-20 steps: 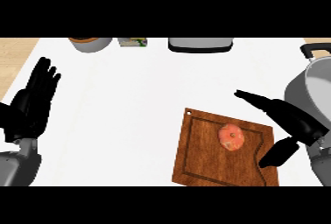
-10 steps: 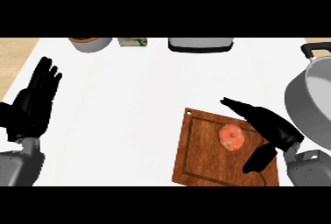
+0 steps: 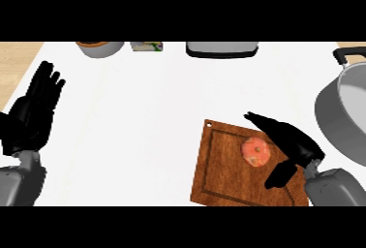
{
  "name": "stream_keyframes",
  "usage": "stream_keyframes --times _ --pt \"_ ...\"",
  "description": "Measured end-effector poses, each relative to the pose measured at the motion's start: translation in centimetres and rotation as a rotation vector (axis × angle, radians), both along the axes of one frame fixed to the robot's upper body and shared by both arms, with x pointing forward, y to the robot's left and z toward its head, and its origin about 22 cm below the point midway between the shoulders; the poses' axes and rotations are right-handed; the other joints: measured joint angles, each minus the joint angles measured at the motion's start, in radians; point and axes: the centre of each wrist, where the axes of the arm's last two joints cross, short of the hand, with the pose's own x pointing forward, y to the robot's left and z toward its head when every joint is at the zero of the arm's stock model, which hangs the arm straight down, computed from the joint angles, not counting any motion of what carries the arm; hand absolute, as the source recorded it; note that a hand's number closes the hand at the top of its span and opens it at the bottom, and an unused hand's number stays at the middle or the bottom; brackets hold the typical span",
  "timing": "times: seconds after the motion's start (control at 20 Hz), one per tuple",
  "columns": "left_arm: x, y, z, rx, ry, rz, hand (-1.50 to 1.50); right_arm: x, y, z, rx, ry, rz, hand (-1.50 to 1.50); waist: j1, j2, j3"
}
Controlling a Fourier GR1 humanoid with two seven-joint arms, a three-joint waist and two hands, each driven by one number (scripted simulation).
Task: Pick the squash from the cutting board and place it in the pot
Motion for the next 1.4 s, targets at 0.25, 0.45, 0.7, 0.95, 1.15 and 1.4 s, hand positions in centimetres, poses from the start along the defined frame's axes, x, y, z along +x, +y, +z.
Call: stream_keyframes --times 0.25,0.45,0.7,0.95,1.15,1.4 --pt "-0.5 -0.6 0.0 0.014 0.002 -0.004 0.0 0.2 0.4 -1.6 -0.011 -0.004 -0.002 -1.5 0.001 -0.001 0.003" --pt "-0.2 -0.4 -0.1 0.011 -0.002 0.0 0.0 0.8 0.2 -2.0 -0.024 0.006 -0.02 -1.5 0.0 -0.001 0.003" --pt "-0.1 -0.1 -0.3 0.005 -0.005 0.001 0.0 1.4 0.5 -4.0 -0.035 0.019 -0.027 1.5 0.001 -0.001 0.004" --pt "-0.2 -0.3 -0.3 0.002 -0.009 -0.008 0.0 2.0 0.8 -4.4 -0.071 -0.03 0.081 1.5 0.003 -0.003 0.002" --pt "-0.1 -0.1 -0.2 -0.005 -0.003 -0.004 0.0 2.0 0.4 -5.4 -0.06 -0.068 0.111 1.5 0.002 -0.007 -0.001" --pt "-0.6 0.2 -0.2 -0.002 -0.01 -0.001 0.0 0.0 1.5 -4.8 -0.074 -0.064 0.119 1.5 -0.003 -0.008 -0.001"
